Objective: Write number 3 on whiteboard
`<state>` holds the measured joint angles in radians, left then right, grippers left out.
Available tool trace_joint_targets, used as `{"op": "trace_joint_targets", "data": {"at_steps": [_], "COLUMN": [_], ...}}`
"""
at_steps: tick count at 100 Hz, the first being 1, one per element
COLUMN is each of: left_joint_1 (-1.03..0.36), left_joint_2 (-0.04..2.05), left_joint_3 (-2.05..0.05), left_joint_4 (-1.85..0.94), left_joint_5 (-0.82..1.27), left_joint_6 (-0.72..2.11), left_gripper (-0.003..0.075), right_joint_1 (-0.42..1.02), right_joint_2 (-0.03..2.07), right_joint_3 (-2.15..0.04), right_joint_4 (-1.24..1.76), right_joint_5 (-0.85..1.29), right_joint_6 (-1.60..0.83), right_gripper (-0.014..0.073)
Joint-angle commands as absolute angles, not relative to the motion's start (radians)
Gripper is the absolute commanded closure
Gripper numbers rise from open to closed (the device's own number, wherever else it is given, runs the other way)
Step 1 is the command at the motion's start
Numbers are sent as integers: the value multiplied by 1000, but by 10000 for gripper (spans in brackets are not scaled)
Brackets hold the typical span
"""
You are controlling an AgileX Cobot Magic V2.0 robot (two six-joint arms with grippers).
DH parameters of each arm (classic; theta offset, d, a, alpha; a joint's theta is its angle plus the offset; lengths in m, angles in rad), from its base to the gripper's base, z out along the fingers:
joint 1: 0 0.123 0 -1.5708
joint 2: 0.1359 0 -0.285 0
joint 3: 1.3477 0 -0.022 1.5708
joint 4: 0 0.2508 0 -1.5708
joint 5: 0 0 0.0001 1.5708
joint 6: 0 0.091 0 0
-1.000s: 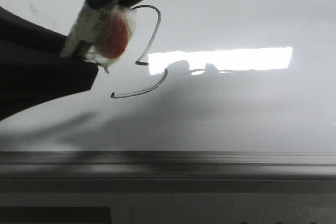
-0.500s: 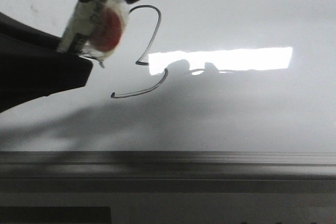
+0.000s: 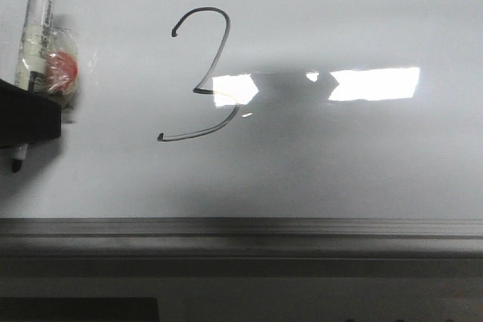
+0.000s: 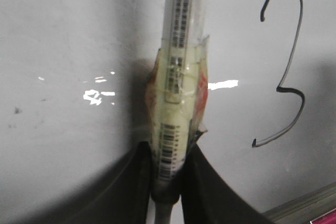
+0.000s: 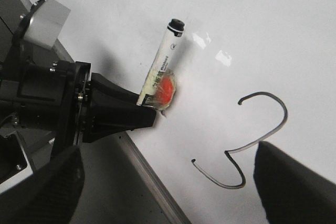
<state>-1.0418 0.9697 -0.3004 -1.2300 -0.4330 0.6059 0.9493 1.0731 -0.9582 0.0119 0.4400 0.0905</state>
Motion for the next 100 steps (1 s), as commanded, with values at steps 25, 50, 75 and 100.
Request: {"op": "trace_joint_targets", "data": {"at_steps": [25,50,75,100], "left_joint_1": [-1004,-1002,-1002,-1002], "left_joint_2": [962,962,957,791], "left_joint_3": [-364,-364,-364,-364], "left_joint_4": [-1255,-1254,-1254,-1259], "left_joint_5": [-429,-414,-436,-486], "left_joint_6": [597,597,614,748], "left_gripper": [740,482,271,360], "right_joint_1": [942,942,942,931], "right_joint_2": [1051,1051,1051,1025], "right_joint_3": [-994,-994,-994,-994], "right_joint_4": [0,0,0,0], "right_joint_5": [365,365,360,412], "right_joint_6": [81,81,81,81], "right_gripper": [1,1,1,400]}}
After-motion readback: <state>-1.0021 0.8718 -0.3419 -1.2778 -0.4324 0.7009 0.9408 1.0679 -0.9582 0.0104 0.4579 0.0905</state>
